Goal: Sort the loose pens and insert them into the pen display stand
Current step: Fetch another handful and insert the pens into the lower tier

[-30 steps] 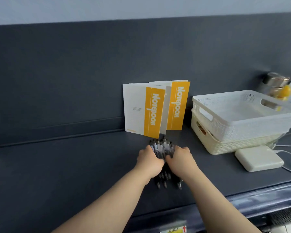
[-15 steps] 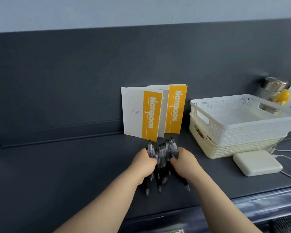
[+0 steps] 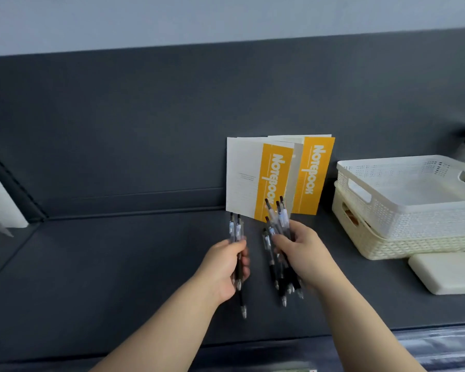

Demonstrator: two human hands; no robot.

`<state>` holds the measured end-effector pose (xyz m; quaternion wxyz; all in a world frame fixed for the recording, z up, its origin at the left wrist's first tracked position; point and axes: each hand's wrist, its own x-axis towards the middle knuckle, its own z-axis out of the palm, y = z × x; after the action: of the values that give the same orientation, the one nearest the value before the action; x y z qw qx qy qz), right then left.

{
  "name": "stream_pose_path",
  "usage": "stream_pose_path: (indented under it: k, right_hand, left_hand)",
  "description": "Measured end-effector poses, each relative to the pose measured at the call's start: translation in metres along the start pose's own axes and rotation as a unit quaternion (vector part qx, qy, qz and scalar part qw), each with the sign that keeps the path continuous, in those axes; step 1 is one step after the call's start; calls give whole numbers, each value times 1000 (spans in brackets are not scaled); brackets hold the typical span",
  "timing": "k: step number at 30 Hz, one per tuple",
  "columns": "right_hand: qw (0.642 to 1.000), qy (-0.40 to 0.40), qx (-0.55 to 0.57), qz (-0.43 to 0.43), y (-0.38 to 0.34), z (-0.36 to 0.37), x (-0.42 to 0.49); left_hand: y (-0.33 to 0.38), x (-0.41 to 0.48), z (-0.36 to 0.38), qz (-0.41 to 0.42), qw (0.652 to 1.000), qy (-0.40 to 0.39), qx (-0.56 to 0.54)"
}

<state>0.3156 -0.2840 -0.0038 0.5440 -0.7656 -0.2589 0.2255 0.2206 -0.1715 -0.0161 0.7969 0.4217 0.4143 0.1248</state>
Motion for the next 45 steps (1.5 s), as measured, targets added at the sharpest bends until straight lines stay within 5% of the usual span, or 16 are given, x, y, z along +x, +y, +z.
stream_pose_path:
  k: [4, 21, 40, 45]
  right_hand:
    - [988, -77, 137, -8, -23, 56, -15]
    - [973, -180, 105, -104, -130, 403, -157]
    - [858, -460, 57, -221, -224, 735, -279]
    - [842, -503, 98, -167, -248, 831, -269]
  left_hand:
    - [12, -27, -29, 24, 999, 0, -37]
    - [50, -170, -356, 176, 969, 71, -156]
    - [80, -289, -708, 265, 910, 235, -217]
    - [114, -286, -787, 282, 880, 309, -224]
